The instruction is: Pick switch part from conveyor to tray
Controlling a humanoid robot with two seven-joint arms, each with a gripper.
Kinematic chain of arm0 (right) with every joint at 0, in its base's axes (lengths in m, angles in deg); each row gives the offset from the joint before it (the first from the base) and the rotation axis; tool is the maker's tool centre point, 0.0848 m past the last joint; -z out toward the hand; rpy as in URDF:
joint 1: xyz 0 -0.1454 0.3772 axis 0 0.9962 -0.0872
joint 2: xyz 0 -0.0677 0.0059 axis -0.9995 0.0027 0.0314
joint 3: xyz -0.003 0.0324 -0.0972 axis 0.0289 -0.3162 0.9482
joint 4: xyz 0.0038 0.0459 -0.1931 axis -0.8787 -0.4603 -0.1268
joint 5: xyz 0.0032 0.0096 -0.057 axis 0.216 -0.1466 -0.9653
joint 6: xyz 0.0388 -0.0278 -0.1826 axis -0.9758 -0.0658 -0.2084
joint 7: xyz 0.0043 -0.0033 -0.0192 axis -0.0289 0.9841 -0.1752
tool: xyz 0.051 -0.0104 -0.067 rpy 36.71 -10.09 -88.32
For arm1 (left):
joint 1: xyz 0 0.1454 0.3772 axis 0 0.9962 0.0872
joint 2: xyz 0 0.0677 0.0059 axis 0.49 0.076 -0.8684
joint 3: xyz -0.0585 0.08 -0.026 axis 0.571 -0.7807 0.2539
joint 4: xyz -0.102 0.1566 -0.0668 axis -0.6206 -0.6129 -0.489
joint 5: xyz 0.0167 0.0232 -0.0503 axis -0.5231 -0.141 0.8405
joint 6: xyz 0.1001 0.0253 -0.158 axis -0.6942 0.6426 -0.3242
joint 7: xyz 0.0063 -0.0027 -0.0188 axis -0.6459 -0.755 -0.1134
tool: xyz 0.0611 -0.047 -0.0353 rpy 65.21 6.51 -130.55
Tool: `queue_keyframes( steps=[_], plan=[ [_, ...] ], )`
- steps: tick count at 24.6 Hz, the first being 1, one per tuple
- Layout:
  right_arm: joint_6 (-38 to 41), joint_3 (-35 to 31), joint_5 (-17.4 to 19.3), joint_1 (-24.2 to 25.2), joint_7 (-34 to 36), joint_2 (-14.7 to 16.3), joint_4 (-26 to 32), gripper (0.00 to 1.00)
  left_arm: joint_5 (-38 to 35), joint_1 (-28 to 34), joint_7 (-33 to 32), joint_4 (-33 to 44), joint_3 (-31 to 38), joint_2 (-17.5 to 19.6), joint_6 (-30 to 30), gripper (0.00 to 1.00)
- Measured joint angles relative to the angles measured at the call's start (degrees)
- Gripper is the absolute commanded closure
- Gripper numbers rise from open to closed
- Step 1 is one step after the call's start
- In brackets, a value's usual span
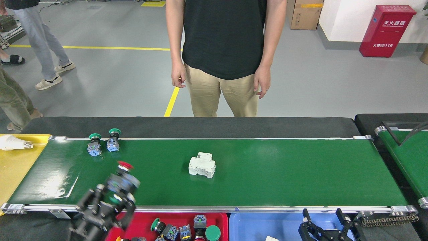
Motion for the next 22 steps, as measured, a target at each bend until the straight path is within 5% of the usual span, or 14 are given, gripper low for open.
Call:
queue_keyframes(
  steps=[6,9,12,16,22],
  plan=[
    [0.92,-0.02,0.01,0.00,0.03,0.35,0.00,0.00,0.00,0.81,-0.15,0.27,0.37,0.31,3.66,0.00],
    [1.36,-0.03,0.01,0.00,0.02,0.35,0.00,0.00,0.01,0.64,-0.39,-1.40,9.24,-0.86,3.93,0.01],
    [1.48,-0.02,0.01,0.00,0.03,0.35,0.00,0.00,-0.71,-0.72,0.79,-3.92,18.95,-5.90,4.14,0.01],
    [1.56,-0.03,0.01,0.07,0.05,0.35,0.01,0.00,-7.01,-0.80,11.09,-9.60,23.60,-6.29,-6.61,0.01],
    [1.67,-0.03,0.01,0.61,0.10,0.34,0.01,0.00,-9.03,2.51,20.53,-14.35,23.54,0.20,-13.18,0.01]
  ],
)
